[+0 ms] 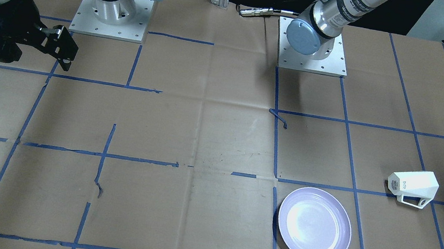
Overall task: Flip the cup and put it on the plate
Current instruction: 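Lower the left gripper onto the white mug and close on it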
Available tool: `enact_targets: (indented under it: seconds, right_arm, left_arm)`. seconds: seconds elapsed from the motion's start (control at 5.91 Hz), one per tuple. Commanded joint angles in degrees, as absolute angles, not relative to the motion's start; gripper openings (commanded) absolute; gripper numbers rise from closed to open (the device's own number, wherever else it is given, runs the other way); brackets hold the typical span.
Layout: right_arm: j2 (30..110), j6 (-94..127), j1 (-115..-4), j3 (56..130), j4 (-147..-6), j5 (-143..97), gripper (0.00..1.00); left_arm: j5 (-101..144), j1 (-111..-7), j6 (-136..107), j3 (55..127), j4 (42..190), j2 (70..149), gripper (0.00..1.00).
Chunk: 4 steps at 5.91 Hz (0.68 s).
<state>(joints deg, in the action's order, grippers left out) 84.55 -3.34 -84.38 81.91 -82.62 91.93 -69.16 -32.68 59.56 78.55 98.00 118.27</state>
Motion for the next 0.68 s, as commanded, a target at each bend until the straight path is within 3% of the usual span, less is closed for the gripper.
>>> enact_targets:
  seconds: [0.0,0.51]
  right_arm:
    - [84.55,-3.34,-84.38,81.91,-82.62,91.93,1.0]
    - [84.55,-3.34,-84.38,81.91,-82.62,91.93,1.0]
  left_arm:
    - [-63.82,-30.68,61.86,78.05,99.05,125.13,0.96]
    - [-58.48,-30.23,67.84,78.31,103.58,129.72,0.96]
